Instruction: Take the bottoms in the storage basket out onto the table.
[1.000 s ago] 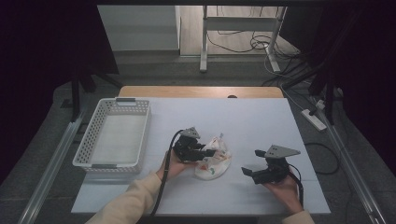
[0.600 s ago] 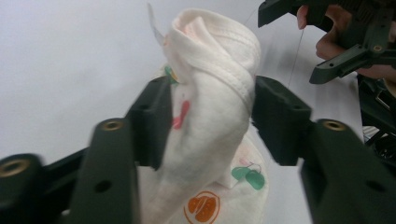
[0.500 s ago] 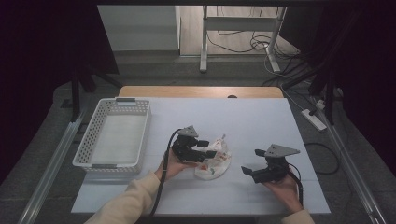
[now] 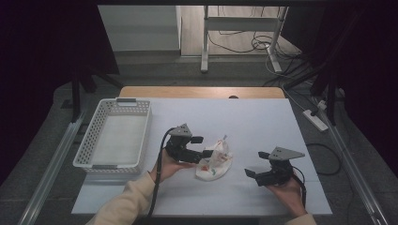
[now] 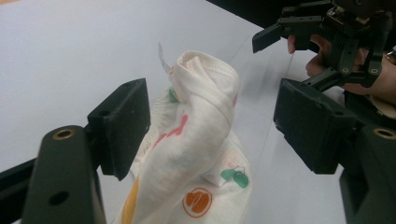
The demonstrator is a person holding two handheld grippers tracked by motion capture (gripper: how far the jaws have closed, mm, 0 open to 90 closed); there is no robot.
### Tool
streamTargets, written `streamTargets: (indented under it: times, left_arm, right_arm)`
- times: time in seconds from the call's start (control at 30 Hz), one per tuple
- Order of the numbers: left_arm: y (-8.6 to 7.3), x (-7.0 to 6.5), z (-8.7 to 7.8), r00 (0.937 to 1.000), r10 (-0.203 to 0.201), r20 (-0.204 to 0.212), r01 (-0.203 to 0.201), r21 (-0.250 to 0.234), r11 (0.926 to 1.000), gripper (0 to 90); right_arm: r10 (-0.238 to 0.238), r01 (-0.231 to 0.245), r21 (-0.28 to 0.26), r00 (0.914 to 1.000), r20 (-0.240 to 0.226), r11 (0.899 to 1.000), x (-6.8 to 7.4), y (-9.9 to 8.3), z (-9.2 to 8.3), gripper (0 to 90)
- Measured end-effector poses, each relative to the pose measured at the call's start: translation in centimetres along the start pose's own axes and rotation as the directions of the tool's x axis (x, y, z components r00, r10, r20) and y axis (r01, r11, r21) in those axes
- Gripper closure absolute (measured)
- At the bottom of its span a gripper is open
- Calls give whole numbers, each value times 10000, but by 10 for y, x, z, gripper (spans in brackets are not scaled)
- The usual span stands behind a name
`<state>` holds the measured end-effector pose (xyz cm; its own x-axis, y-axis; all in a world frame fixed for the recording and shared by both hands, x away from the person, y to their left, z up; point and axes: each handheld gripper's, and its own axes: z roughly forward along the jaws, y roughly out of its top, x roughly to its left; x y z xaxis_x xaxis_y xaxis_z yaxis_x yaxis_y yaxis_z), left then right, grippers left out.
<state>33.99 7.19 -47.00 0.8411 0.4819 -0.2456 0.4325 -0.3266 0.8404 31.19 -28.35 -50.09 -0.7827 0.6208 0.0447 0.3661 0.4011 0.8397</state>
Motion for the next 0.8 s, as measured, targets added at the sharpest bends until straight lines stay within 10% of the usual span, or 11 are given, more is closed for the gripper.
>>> streamTargets:
  times: [0.4, 0.8]
  left_arm:
    - [-1, -14, -29, 9964, 390, -749, -361, 403, 9985, 282]
    - [-15, -10, -64, 9933, -33, -1151, 55, 186, 9998, 289]
  right_arm:
    - [-18, 18, 54, 10000, 10, 10000, 1, 0, 0, 81]
    - [-42, 42, 47, 10000, -24, 10000, 1, 0, 3, 81]
